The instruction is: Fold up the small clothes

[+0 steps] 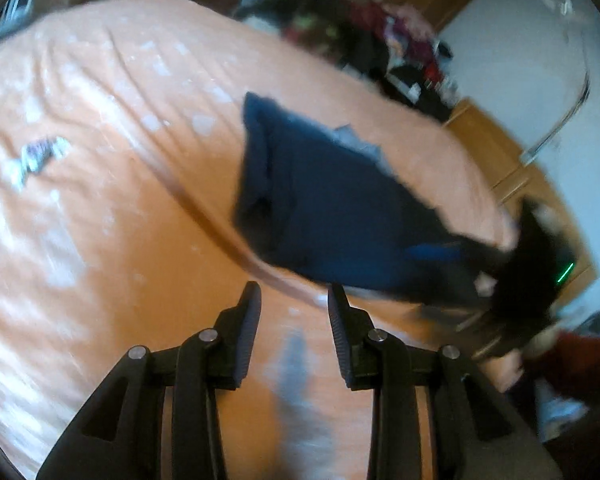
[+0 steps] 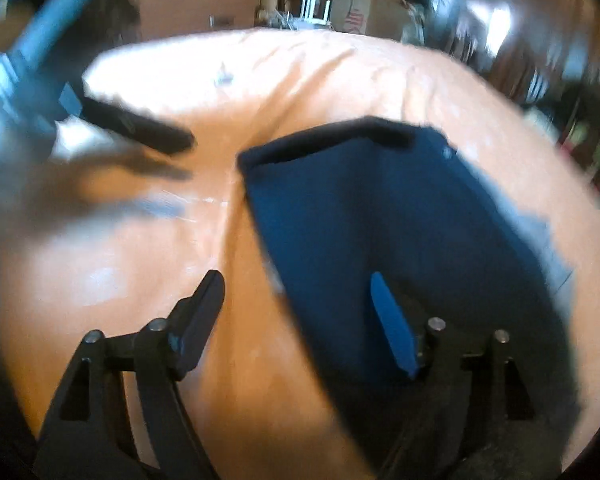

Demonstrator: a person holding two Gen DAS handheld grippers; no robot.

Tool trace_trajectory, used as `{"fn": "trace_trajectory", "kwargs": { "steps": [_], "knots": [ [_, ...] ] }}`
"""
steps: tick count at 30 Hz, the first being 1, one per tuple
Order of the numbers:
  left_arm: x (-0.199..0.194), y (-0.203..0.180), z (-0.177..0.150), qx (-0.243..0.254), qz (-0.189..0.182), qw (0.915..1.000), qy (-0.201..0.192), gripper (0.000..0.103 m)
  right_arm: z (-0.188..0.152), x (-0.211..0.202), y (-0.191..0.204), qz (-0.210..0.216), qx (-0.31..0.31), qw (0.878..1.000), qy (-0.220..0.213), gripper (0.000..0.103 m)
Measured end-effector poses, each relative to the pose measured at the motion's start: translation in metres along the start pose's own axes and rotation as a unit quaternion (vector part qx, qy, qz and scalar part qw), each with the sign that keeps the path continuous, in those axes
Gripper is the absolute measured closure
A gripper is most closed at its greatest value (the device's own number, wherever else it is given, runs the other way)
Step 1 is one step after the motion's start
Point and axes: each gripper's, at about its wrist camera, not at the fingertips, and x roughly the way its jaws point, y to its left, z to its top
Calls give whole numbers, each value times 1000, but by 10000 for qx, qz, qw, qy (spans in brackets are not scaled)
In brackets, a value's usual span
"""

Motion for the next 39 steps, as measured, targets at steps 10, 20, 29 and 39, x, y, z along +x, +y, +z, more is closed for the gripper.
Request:
{"fn": "trace_trajectory", "kwargs": {
  "steps": [10,20,29,39],
  "knots": [
    [14,2,-7,-483,-409,9980,6,62,-14,22,2,-592,-259,9975,277,46],
    [61,-19,6,-1029,-460,9934,-190,47,14,-15,-28,-260,683,9973,-96,100],
    [73,10,38,-1459,309,9855,-806,86,9,-5,-24,-121,889,9959,-60,99],
    [-14,45,44,-1402,74,9831,-1171,85,6,3,-19,-63,847,9964,5,90]
  ]
}}
